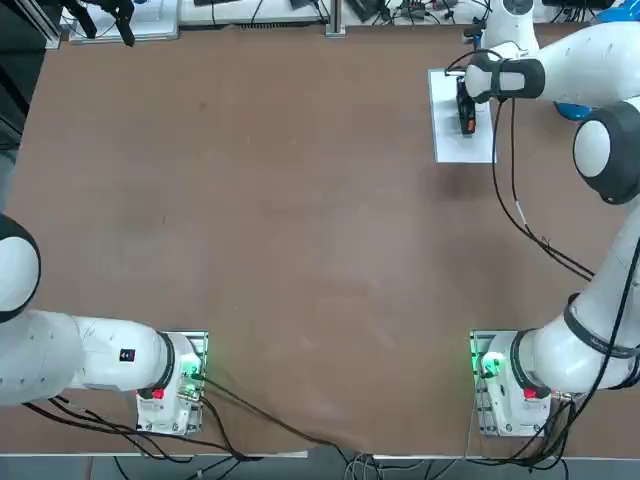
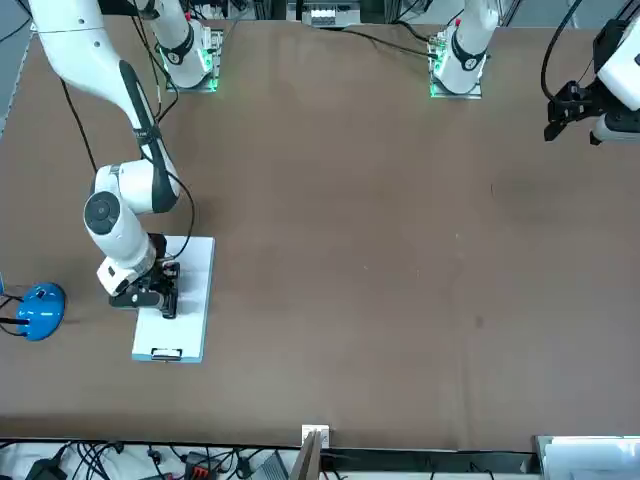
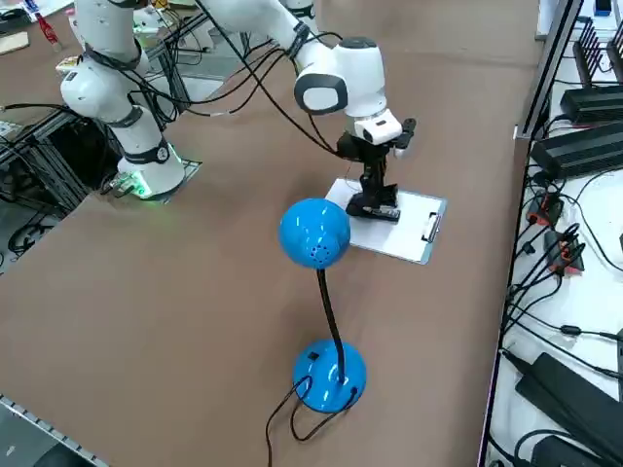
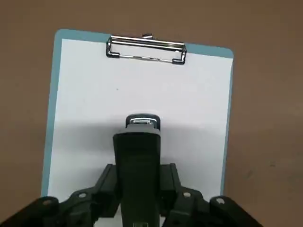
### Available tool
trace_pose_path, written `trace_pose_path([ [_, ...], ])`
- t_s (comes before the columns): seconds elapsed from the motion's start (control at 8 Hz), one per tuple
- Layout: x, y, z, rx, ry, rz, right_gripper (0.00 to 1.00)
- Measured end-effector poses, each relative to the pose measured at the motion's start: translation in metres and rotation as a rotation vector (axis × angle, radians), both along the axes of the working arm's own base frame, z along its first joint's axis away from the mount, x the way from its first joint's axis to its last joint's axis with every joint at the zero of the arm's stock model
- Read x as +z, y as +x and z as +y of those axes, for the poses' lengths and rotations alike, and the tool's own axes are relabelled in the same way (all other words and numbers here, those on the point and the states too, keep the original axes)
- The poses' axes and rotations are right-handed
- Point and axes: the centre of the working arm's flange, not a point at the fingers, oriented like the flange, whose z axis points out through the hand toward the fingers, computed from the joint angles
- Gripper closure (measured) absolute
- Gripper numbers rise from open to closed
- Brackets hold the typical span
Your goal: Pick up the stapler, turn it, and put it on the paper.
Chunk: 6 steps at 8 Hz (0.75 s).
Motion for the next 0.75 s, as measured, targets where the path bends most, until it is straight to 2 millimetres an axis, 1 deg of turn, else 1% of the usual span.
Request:
trace_pose_path([
  [0.75,0.0006,0.0024,-0.0064,-0.008,0.005,-0.019,0.59],
])
